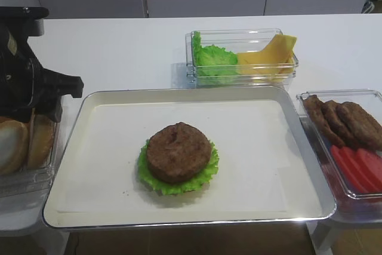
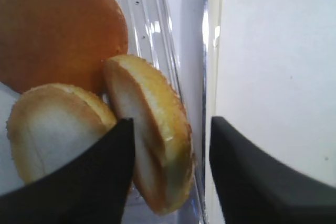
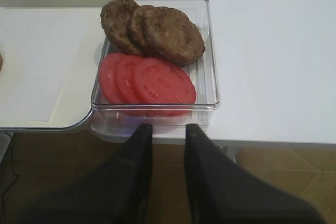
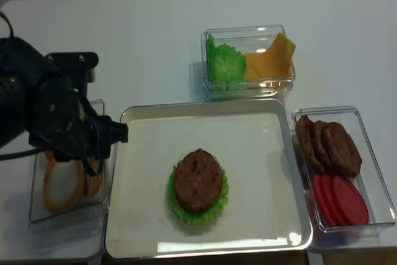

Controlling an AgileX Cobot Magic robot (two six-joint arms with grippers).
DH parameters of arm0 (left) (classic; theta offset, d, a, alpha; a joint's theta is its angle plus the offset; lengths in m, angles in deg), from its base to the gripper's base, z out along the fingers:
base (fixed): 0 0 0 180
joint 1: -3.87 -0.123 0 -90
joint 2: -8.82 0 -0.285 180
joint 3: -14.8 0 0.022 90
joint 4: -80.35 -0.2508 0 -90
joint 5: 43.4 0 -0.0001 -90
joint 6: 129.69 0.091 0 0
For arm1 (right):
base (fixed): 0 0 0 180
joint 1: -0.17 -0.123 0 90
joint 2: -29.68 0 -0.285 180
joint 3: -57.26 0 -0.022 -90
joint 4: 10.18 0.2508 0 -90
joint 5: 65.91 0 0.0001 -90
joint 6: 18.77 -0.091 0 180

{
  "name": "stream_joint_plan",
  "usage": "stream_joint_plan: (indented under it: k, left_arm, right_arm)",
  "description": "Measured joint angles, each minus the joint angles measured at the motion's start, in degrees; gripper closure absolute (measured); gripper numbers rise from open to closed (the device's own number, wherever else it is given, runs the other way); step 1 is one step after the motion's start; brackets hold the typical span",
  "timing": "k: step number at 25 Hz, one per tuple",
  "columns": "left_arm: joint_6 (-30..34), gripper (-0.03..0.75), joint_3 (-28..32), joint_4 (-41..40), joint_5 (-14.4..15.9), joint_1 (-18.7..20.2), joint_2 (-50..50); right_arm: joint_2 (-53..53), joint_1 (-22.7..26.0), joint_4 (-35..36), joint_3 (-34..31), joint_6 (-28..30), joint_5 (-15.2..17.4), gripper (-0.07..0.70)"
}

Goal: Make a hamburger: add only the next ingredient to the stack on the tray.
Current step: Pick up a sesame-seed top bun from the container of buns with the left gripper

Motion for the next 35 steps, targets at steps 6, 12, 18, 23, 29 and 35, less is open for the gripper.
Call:
stream_joint_plan:
  k: [6,12,18,23,29,35]
  left_arm:
    - [-0.40,0.330,0.00,-0.09,0.00,0.00,0.00]
    - [-0.74,0.293,0.00,-0.33,-0.03,0.00,-1.42]
    - [-0.98,0.307,0.00,0.14,-0.13,0.00,-2.66]
    - [-1.08,0.399,0.00,0.14,-0.02,0.00,-2.66]
    - [-1.08,0.477,0.00,0.03,0.10,0.00,-2.55]
    - [-1.08,0.513,0.00,-0.05,0.59,0.00,-2.46]
  right_arm:
    - [0.00,0.00,0.00,0.00,0.00,0.00,0.451]
    - [0.00,0.00,0.00,0.00,0.00,0.00,0.451]
    - [0.00,0.00,0.00,0.00,0.00,0.00,0.451]
    - [0.00,0.00,0.00,0.00,0.00,0.00,0.451]
    - [0.00,0.00,0.00,0.00,0.00,-0.04,0.451]
    - [0.00,0.00,0.00,0.00,0.00,-0.04,0.451]
